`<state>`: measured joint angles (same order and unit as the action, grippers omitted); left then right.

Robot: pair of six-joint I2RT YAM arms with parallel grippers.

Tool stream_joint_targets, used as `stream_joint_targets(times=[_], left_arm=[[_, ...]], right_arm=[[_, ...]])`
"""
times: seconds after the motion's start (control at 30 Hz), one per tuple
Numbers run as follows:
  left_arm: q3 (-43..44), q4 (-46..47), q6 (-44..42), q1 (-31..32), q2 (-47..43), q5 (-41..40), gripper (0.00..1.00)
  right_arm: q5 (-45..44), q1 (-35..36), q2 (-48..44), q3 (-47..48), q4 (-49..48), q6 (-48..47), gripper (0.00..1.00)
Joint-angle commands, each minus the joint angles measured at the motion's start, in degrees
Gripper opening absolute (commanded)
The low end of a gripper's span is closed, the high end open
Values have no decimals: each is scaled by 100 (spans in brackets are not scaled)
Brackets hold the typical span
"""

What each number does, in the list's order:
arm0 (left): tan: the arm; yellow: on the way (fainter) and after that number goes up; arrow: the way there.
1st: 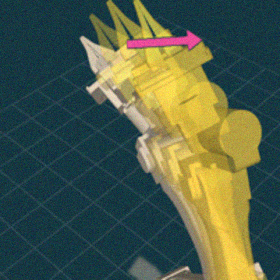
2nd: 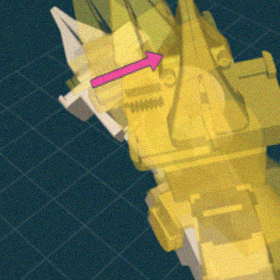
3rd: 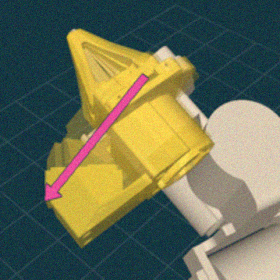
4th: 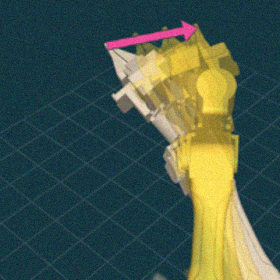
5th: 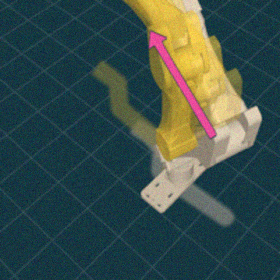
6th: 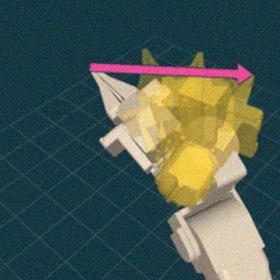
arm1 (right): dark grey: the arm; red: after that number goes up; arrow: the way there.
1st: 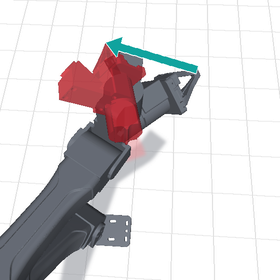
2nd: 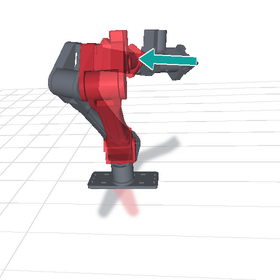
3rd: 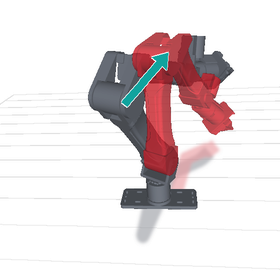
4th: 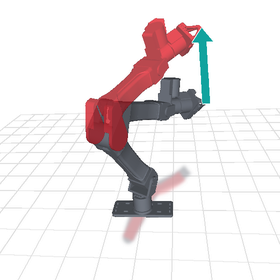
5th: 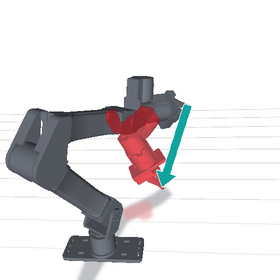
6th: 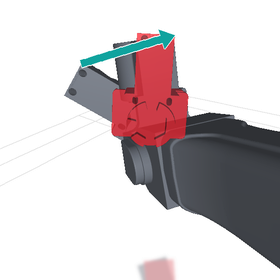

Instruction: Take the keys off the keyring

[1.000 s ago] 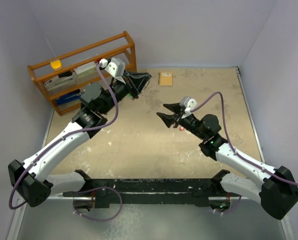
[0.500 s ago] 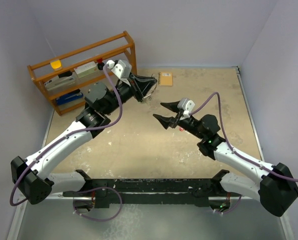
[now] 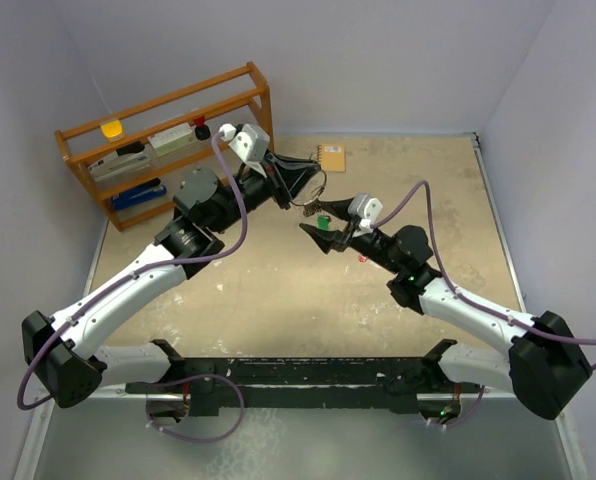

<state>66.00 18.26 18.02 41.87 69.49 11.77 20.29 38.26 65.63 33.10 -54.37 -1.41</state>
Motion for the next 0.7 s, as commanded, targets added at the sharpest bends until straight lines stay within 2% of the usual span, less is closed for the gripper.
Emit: stream_joint_targets(times=[0.0, 0.03, 0.1, 0.13, 0.2, 0.37, 0.67], left_arm=[[124, 279, -3, 138, -79, -4, 0], [126, 283, -13, 177, -77, -9, 0], [141, 283, -51, 237, -83, -30, 0], [155, 283, -72, 261, -80, -34, 0], [186, 276, -110, 297, -82, -47, 0], [245, 240, -179, 372, -55, -73, 0], [252, 186, -289, 445, -34, -201, 0]], right_arm=[[-141, 65, 46, 327, -507, -70, 56], [-209, 72, 82, 343, -510, -82, 53], [-321, 83, 150, 379, -491, -93, 40], [-357, 83, 178, 404, -448, -88, 38], [-353, 90, 225, 428, -386, -91, 38], [-341, 114, 249, 386, -489, -96, 47], [-290, 138, 176, 421, -256, -142, 48]])
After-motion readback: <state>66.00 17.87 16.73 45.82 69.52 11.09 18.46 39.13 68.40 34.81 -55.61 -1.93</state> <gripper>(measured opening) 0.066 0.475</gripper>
